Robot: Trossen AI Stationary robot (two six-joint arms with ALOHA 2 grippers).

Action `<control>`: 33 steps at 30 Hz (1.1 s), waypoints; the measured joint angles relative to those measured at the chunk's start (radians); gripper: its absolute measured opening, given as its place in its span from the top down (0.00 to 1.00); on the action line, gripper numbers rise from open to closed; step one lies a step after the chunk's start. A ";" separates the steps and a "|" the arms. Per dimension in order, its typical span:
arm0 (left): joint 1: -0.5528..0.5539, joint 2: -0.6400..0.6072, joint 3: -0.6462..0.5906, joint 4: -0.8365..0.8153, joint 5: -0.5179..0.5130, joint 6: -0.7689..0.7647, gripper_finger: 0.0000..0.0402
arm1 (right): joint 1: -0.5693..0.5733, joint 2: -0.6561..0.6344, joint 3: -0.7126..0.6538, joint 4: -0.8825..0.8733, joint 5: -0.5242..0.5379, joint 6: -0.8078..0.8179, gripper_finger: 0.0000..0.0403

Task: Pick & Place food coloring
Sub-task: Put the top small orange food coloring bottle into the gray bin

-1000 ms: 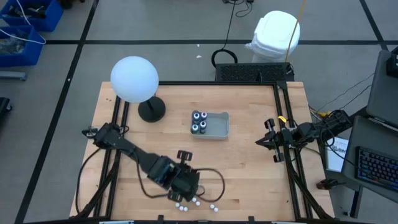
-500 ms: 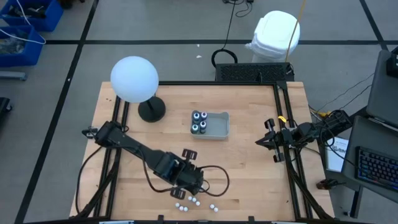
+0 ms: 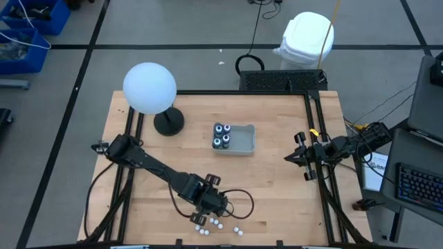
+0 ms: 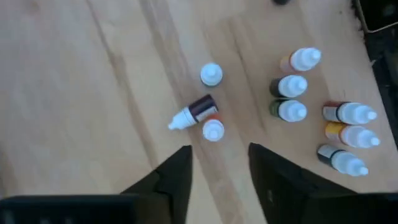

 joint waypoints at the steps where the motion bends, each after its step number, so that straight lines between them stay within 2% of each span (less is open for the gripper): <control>1: 0.006 0.000 -0.014 0.011 0.030 -0.002 0.56 | 0.000 0.000 0.000 0.000 0.000 0.000 1.00; 4: 0.018 0.000 -0.039 0.056 0.117 0.004 0.49 | 0.000 0.000 0.000 0.000 0.000 -0.001 1.00; 7: 0.021 0.000 -0.051 0.098 0.120 0.008 0.46 | 0.000 0.000 0.000 0.000 0.000 -0.005 1.00; 17: 0.020 0.033 -0.052 0.135 0.104 0.047 0.52 | 0.000 0.000 0.000 0.000 0.000 -0.016 1.00; 22: 0.025 0.049 -0.053 0.129 0.059 0.051 0.50 | 0.000 0.004 0.000 0.005 0.001 -0.017 1.00; 33: 0.028 0.048 -0.091 0.139 0.056 0.019 0.48 | 0.000 0.005 0.000 0.008 0.001 -0.020 1.00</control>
